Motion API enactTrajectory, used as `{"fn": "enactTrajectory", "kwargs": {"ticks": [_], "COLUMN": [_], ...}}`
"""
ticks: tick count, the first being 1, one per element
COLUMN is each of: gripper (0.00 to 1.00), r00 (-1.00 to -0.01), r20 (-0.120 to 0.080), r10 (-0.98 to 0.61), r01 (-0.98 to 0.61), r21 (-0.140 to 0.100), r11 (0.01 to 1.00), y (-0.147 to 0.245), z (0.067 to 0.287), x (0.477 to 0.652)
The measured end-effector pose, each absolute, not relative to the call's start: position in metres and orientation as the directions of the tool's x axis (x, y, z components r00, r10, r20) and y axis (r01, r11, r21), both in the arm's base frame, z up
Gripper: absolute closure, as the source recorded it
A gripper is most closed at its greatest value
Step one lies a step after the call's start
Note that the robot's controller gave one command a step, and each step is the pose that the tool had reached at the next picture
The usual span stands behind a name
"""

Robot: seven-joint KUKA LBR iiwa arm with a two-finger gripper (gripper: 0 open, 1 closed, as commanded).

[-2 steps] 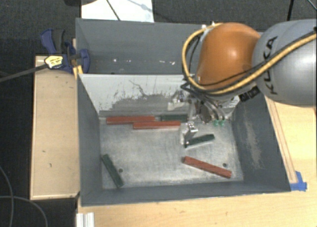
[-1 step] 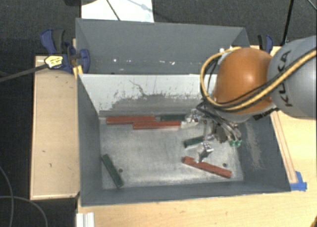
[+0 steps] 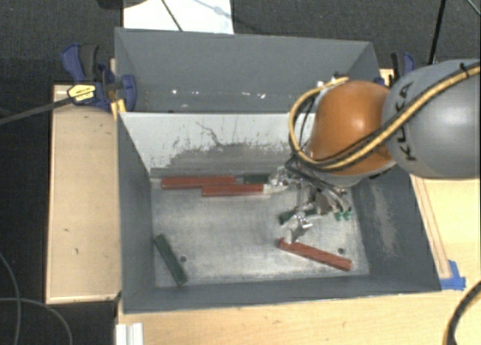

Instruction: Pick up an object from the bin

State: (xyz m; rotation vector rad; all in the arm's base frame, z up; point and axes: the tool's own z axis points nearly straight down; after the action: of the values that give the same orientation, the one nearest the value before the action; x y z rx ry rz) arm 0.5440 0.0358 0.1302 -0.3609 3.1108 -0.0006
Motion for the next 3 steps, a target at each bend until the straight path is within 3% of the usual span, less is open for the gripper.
{"fn": "enactTrajectory", "kwargs": {"ticks": [1,2,3], "gripper": [0.00,1.00,1.00], "r00": [-0.987,-0.997,-0.997], "r20": [-0.003,-0.024,-0.024], "r10": [-0.158,-0.075,-0.074], "r01": [-0.158,-0.075,-0.074], "r21": [0.001,0.000,0.000], "r11": [0.987,0.997,0.997], "y": [0.013,-0.045,-0.045], "z": [0.087,0.076,0.076], "x": [0.509,0.529,0.529]}}
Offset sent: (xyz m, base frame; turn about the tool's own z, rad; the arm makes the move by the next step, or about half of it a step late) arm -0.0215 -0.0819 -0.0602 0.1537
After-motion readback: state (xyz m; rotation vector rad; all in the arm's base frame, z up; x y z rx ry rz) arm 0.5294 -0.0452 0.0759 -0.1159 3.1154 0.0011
